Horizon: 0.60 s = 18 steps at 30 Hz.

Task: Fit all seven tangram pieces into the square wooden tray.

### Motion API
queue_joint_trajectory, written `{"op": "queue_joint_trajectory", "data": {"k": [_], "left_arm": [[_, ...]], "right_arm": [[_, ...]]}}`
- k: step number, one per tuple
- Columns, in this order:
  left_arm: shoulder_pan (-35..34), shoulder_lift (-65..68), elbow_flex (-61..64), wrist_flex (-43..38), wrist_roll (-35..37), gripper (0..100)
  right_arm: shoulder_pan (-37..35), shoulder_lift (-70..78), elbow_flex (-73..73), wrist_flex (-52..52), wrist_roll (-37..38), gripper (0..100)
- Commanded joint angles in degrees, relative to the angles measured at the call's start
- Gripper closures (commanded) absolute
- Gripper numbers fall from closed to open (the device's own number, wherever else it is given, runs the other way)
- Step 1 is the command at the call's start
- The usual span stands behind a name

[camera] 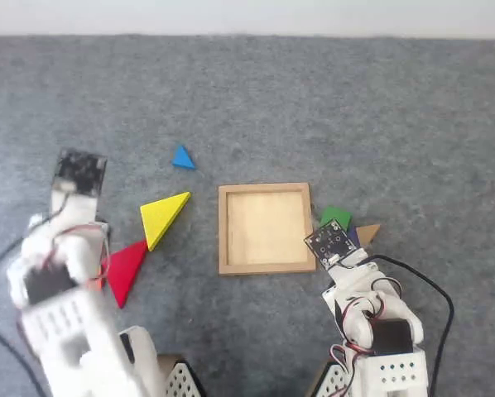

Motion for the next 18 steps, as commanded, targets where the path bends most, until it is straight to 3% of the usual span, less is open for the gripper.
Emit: {"op": "queue_joint_trajectory", "data": {"k": [1,5,9,10,13,18], "left_arm": [[0.53,13.89,-5.32,-1.41,-2.90,70],[4.40,21.19,-7.78,-5.54,-2.90,67],[9.49,28.48,-10.51,-9.23,-2.90,67],[10.29,30.68,-11.74,-9.76,-2.81,67],[10.90,37.36,-17.27,-9.49,-2.81,67],[12.84,46.42,-25.01,-5.98,-2.73,67]], "right_arm": [[-0.48,-0.48,0.97,-0.48,0.26,98.7],[0.04,-0.66,0.88,1.45,2.11,98.6],[2.24,-0.84,-5.63,0.75,17.67,98.3],[4.00,-0.75,-8.70,0.84,17.58,96.7],[8.48,-0.22,-17.58,-1.27,7.82,89.1],[6.02,8.22,-23.12,-3.38,4.57,84.4]]}}
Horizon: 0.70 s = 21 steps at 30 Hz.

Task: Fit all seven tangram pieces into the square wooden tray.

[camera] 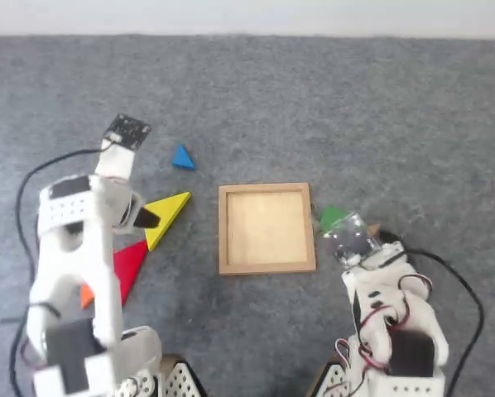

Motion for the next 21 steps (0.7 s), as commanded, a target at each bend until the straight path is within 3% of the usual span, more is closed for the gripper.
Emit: {"op": "queue_joint_trajectory", "data": {"k": [1,12,16,21], "left_arm": [[2.46,3.96,-6.29,2.37,-0.44,67],[6.86,11.25,-10.24,-1.14,-0.62,64],[7.03,18.73,-19.12,3.34,-0.97,64],[6.77,26.11,-24.92,6.07,-8.97,64]], "right_arm": [[-2.15,9.27,-5.45,-3.03,-3.08,84.2],[-10.86,51.21,-20.31,-9.10,-13.80,84.0],[-11.12,57.54,-20.31,-12.44,-14.33,84.1],[-11.12,58.33,-19.52,-12.97,-14.33,84.2]]}}
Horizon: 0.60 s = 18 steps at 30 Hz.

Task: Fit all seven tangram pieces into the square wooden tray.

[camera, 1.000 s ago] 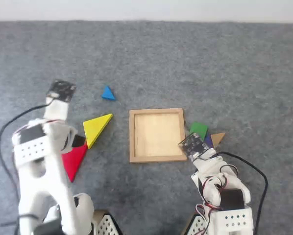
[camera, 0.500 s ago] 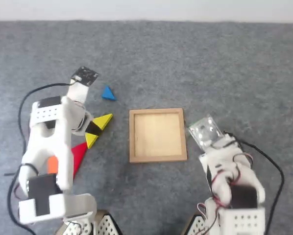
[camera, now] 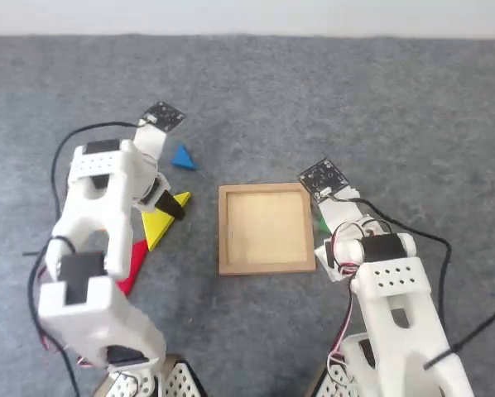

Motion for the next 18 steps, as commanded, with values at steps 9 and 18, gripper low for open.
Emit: {"op": "queue_joint_trajectory", "data": {"k": [9,18], "left_arm": [[-1.49,2.46,-4.00,3.60,-9.23,65],[-1.58,2.55,-2.77,7.38,2.46,65]], "right_arm": [[-0.31,0.22,0.79,-3.82,-0.53,84.3],[-0.31,0.40,0.88,-3.91,-0.62,84.3]]}}
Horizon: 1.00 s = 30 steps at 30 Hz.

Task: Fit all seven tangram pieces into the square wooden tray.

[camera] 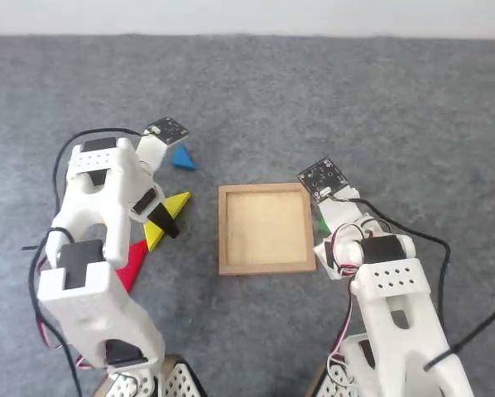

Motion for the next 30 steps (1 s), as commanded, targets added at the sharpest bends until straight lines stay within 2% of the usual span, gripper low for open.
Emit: {"op": "queue_joint_trajectory", "data": {"k": [1,8,13,18,25,27,30], "left_arm": [[0.09,-0.88,-1.19,0.97,6.51,65],[2.73,-0.88,0.75,2.90,10.11,69],[2.90,-0.88,0.92,3.25,6.51,71],[3.08,-0.88,0.75,3.25,-3.69,71],[5.63,-1.41,-1.54,1.41,-13.27,71],[5.89,-1.41,-2.42,-1.05,-19.25,71],[6.07,-1.23,-2.33,-3.16,-33.67,71]], "right_arm": [[-0.31,0.57,-0.35,-1.10,-0.62,84.3],[-0.40,0.22,2.02,-4.62,-0.62,84.3],[-0.48,0.22,2.02,-4.62,-0.62,84.3],[-0.48,0.22,2.02,-4.62,-0.62,84.3],[-0.40,0.22,1.93,-4.62,-0.62,84.3],[-0.40,0.22,1.93,-4.62,-0.62,84.3],[-0.40,0.22,1.93,-4.62,-0.62,84.3]]}}
